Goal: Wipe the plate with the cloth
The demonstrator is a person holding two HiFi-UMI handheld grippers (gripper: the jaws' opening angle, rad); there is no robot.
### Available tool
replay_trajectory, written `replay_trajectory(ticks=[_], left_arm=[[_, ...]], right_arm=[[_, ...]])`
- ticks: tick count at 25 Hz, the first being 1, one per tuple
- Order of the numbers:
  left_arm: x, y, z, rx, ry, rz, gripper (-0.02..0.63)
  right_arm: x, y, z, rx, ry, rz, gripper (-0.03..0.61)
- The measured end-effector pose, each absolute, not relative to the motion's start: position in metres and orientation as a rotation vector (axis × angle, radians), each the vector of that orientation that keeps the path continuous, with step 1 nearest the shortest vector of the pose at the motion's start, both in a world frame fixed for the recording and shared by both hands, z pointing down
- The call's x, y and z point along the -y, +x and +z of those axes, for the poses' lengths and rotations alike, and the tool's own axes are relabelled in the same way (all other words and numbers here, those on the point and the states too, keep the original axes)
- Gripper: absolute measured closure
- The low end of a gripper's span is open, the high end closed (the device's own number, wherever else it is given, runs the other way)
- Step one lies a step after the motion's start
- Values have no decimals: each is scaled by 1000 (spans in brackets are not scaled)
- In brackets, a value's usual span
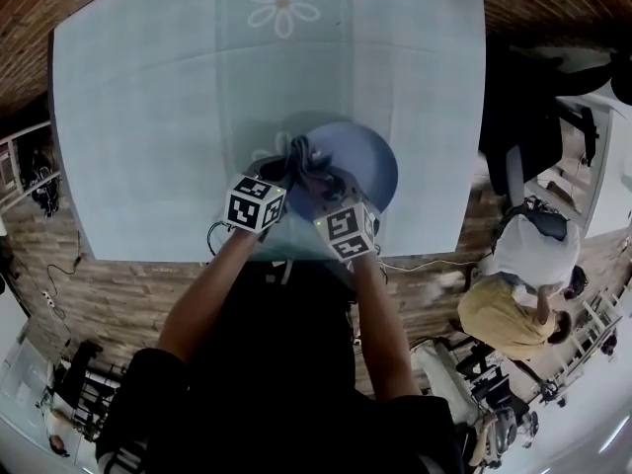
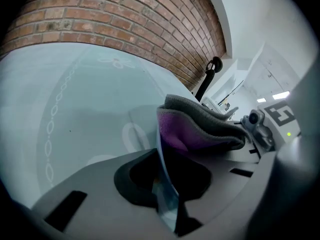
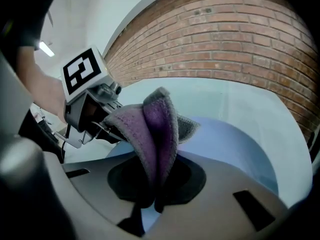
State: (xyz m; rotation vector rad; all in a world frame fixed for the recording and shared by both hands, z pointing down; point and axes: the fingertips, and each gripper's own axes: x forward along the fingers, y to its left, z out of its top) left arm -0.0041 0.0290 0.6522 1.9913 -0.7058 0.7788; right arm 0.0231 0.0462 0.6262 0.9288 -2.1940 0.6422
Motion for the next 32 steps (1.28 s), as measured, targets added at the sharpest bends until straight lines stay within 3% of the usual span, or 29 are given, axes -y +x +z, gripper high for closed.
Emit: replay_trajectory(ticks=[13, 32], left_arm=[[-31, -9, 650, 715, 2009, 811, 552], [-30, -8, 652, 717, 1989, 767, 554]], right_arm=[[-21, 10, 633, 2118, 865, 482, 518], [21, 60, 636, 1926, 984, 358, 518]])
